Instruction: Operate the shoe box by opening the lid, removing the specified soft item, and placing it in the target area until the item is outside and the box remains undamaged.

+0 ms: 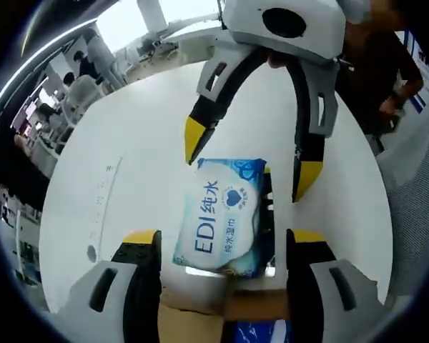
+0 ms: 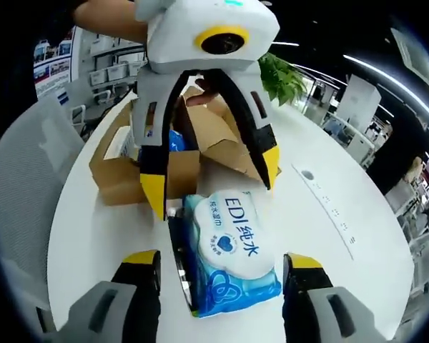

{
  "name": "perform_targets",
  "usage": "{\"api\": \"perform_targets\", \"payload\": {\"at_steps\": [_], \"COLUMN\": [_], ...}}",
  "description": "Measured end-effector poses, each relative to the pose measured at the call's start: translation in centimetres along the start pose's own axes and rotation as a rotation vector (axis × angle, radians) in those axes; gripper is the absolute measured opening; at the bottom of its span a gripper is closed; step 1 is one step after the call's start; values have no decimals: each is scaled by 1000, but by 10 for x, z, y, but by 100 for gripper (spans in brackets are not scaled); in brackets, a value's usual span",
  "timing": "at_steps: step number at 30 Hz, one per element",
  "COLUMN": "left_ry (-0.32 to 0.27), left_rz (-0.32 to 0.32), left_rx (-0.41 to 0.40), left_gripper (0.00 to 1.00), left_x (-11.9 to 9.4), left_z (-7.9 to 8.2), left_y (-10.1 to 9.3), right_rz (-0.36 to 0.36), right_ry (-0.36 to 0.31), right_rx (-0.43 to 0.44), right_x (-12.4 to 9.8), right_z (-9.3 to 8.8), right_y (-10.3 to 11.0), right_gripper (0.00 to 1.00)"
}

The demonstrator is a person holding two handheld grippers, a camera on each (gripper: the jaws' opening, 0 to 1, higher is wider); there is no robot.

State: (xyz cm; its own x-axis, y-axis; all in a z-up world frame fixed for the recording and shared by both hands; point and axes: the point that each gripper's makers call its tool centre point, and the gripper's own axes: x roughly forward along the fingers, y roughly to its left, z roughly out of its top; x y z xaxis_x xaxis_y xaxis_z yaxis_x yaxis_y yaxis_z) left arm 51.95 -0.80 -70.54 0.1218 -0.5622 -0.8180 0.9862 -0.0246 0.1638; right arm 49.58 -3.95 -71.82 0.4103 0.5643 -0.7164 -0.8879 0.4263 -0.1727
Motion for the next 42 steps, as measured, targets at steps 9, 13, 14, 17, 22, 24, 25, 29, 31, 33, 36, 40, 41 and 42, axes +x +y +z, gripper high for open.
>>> {"api": "perform_targets", "payload": {"at_steps": [9, 13, 14, 17, 22, 24, 25, 29, 31, 33, 36, 40, 41, 42], "left_ry": [-56, -62, -65, -71, -90, -90, -91, -99, -104, -107, -115, -124, -126, -127], "left_rz": [45, 57, 61, 79, 104, 115, 122, 144, 156, 159, 172, 181, 186, 189], "left_rx": [-56, -70, -77, -97, -138, -149, -155, -177, -187, -198, -215, -229, -230, -230], "left_gripper": [71, 71, 71, 72, 72, 72, 72, 72, 72, 72, 72, 72, 72, 72], "left_x": [-39, -51, -56, -69, -90, -97, -101, -116, -122, -128, -138, -148, -151, -153], "left_z": [0, -8, -10, -18, -31, -38, -42, -54, -59, -63, -74, -85, -87, -88], "left_y": [-3, -6, -8, -9, -10, -10, -10, -10, -9, -11, -12, -17, -18, -19], "right_rz": [-39, -53, -56, -57, -69, -73, -74, -74, -75, -71, -71, -71, -72, -74], "right_ry": [3, -1, 1, -1, -18, -19, -20, -26, -30, -35, -42, -57, -59, -66], "right_rx": [11, 19, 21, 23, 51, 53, 54, 55, 54, 63, 63, 76, 76, 78], "right_x": [-17, -25, -26, -30, -35, -36, -36, -39, -40, -41, -43, -46, -46, -47], "right_z": [8, 13, 14, 17, 26, 28, 29, 37, 42, 47, 56, 68, 70, 74], "right_y": [5, 9, 11, 15, 17, 18, 19, 24, 27, 30, 35, 43, 44, 46], "right_gripper": [70, 70, 70, 71, 72, 72, 72, 73, 73, 73, 73, 73, 73, 73]}}
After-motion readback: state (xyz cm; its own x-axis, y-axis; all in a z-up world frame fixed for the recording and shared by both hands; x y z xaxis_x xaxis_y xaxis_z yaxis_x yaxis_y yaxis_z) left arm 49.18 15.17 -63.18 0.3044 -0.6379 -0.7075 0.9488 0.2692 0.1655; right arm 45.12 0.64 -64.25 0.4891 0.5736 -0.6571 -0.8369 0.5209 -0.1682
